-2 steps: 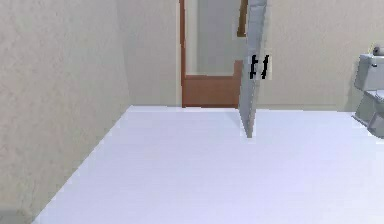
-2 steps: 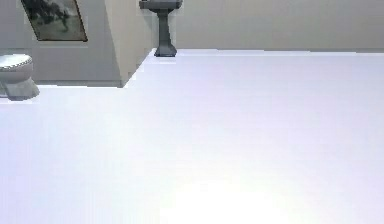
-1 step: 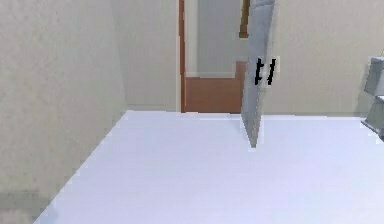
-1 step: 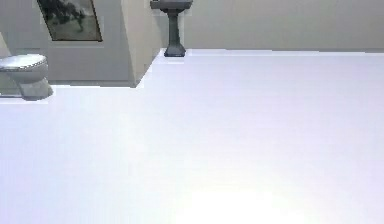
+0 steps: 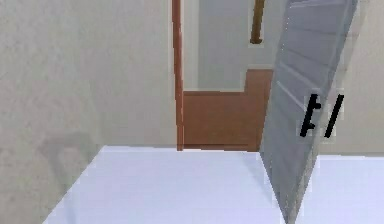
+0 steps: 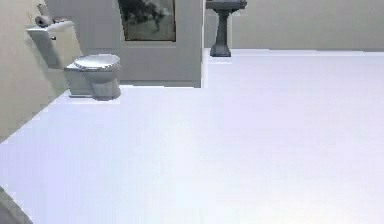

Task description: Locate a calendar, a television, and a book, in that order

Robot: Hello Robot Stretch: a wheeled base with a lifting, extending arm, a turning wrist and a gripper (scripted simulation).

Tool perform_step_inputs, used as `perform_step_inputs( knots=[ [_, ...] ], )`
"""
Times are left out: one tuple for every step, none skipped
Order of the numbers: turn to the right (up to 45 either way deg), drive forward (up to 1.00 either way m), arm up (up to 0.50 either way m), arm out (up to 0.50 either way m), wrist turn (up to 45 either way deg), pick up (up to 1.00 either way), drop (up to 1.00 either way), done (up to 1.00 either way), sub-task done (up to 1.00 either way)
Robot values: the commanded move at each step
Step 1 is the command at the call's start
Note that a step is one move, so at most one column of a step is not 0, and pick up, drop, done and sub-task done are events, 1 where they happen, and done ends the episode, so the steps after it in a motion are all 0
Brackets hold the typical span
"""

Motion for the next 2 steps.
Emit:
perform_step_inputs(
  knots=[
    [0.0, 1.00, 0.00, 0.00, 0.0, 0.00, 0.00, 0.00, 0.00],
    [0.0, 0.40, 0.00, 0.00, 0.0, 0.00, 0.00, 0.00, 0.00]
  ],
)
